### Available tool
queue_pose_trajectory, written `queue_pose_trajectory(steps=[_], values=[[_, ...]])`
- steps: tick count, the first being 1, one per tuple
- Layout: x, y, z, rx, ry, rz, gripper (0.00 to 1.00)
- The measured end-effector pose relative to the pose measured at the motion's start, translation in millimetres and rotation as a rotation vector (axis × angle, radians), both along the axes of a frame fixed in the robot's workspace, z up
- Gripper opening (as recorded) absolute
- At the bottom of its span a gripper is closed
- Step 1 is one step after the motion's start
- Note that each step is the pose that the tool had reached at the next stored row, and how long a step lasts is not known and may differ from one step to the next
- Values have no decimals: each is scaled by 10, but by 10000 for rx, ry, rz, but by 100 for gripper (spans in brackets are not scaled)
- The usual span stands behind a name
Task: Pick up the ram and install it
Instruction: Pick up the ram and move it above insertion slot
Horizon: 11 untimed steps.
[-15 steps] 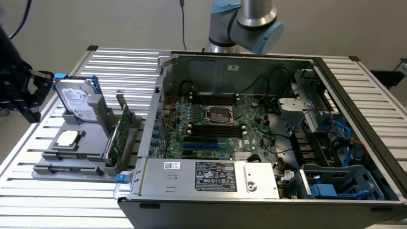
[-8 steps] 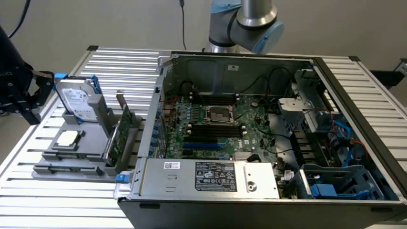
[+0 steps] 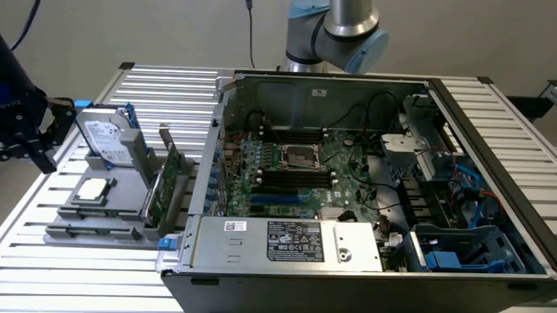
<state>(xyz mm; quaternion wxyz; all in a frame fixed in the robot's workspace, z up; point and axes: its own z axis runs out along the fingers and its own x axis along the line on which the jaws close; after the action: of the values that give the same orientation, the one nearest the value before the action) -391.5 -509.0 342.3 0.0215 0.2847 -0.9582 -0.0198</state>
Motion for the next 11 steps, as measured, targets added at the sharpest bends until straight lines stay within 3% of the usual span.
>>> queue_pose_trajectory(steps=[11], values=[[0,0,-58,0,0,2011,11]])
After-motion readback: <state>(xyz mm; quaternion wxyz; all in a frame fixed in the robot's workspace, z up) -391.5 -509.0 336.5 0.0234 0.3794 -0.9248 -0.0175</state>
